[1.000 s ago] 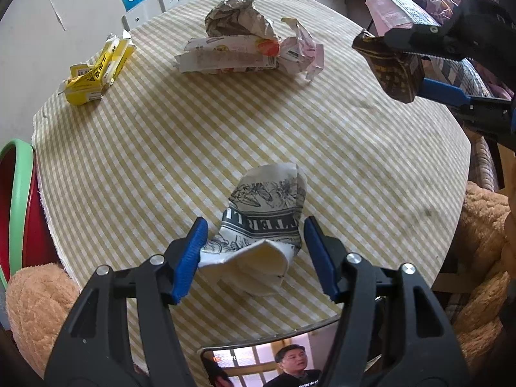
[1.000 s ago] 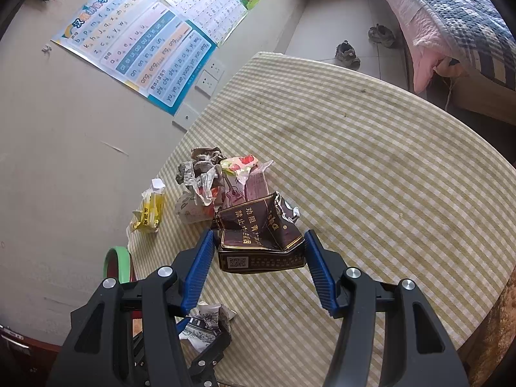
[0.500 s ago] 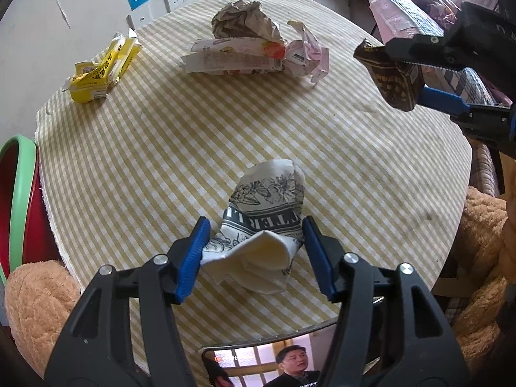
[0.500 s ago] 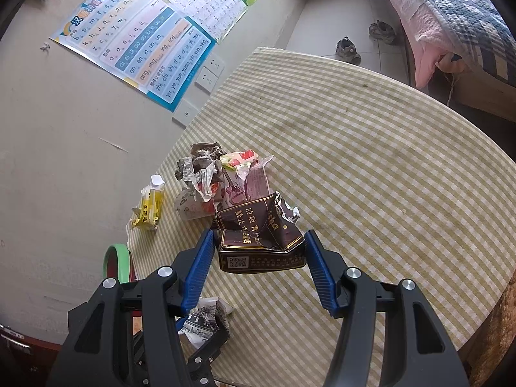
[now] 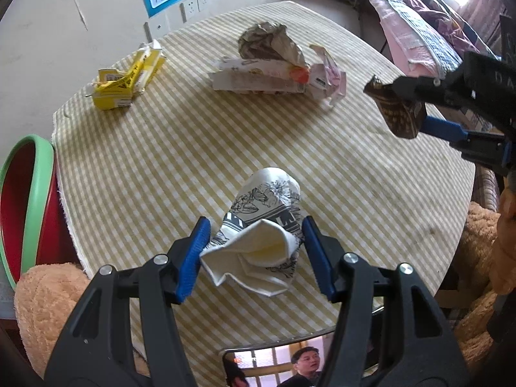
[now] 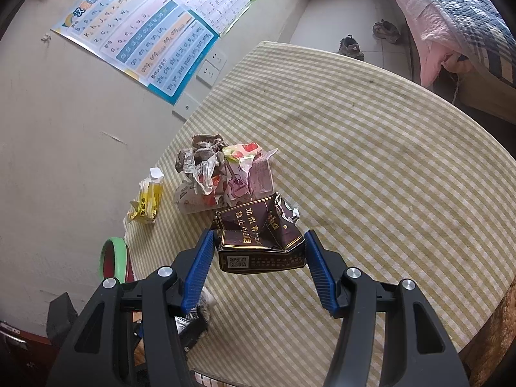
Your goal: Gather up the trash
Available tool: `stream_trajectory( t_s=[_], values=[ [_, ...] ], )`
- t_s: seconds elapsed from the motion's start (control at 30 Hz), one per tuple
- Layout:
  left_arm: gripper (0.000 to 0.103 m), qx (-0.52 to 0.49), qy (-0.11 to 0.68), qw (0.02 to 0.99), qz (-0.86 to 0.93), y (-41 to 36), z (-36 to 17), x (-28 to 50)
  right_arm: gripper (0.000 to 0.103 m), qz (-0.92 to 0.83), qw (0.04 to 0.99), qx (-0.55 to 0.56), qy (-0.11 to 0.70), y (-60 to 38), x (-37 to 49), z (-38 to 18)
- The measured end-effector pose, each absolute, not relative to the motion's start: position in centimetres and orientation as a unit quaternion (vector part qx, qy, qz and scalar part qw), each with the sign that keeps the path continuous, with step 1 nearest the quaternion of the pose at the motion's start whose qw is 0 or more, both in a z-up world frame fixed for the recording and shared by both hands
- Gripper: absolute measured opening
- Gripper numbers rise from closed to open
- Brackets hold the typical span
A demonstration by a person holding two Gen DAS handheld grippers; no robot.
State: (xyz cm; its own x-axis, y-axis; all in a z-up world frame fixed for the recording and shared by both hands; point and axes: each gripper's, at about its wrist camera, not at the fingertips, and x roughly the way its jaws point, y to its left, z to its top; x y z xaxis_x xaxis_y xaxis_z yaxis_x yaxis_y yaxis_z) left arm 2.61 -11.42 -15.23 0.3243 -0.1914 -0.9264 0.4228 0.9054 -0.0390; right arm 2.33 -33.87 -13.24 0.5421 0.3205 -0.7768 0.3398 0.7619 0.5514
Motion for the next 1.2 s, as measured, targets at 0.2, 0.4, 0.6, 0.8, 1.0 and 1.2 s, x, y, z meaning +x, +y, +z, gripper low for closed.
stream_trajectory(
  t_s=[0.2, 0.4, 0.6, 0.8, 1.0, 1.2],
  values=[
    [0.056, 0.09, 0.541, 0.816, -0.185, -10.3, -14.4, 3.1, 0.056, -0.01, 0.808, 0.337, 0.484, -33.6, 2.4, -13.5],
    [0.056, 0.079, 0.527, 0.828, -0.177, -8.8, -13.1, 3.5, 0.056, -0.014, 0.808, 0.324, 0.491, -33.2, 2.5, -13.8],
    [0.056, 0.061, 0.519, 0.836, -0.166, -7.3, -12.1, 3.7, 0.056, -0.024, 0.808, 0.311, 0.5, -32.8, 2.3, -14.3],
    [0.056, 0.042, 0.515, 0.842, -0.154, -5.3, -11.3, 3.9, 0.056, -0.034, 0.81, 0.3, 0.503, -32.7, 1.9, -14.4],
    [0.057, 0.024, 0.506, 0.851, -0.138, -3.0, -10.5, 4.2, 0.055, -0.032, 0.82, 0.284, 0.497, -31.8, 1.5, -13.4],
    [0.056, 0.014, 0.501, 0.857, -0.125, -1.3, -10.2, 4.2, 0.055, -0.021, 0.829, 0.272, 0.488, -30.0, 0.8, -12.1]
  ],
)
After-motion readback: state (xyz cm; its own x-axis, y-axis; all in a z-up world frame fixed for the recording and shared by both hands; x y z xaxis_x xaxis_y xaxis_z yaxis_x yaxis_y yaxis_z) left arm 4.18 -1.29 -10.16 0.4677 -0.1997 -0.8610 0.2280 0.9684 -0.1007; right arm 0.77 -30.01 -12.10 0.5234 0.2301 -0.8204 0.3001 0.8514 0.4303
